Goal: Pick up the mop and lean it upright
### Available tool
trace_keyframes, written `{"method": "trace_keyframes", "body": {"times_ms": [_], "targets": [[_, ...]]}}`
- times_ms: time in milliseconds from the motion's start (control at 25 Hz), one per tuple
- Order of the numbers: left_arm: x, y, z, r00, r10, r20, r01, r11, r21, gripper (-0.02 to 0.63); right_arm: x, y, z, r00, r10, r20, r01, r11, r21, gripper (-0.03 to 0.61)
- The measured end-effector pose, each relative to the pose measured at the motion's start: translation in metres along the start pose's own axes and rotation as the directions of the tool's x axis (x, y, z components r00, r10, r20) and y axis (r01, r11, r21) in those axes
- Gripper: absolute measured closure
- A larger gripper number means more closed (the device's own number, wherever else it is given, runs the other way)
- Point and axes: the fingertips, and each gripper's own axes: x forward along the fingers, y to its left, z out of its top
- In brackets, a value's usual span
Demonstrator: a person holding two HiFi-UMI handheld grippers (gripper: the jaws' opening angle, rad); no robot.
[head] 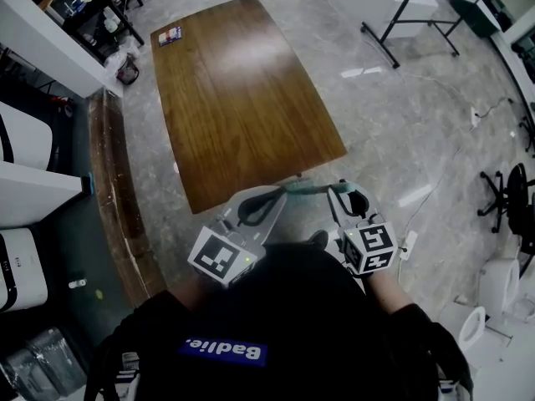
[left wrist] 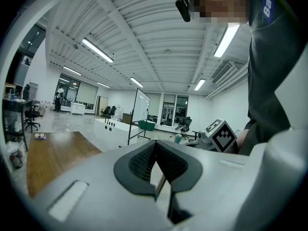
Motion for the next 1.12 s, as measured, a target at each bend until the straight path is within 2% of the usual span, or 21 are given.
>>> {"method": "trace_keyframes", "body": {"times_ms": [240,1120], "targets": [[0.007,-0.003,0.003,1.000,-0.009,0.004,0.009,1.000,0.001,0.597,-0.012,-0.004,0.031,0.998,0.001,0.067,-0.001,1.000,-0.008,0.460],[0.044,-0.032,0.005,0.996,-0.090,-0.007,0.090,0.996,0.015,0.597,-0.060,-0.003,0.065,0.989,0.033,0.143,-0.032,0.999,-0.004,0.460]]}}
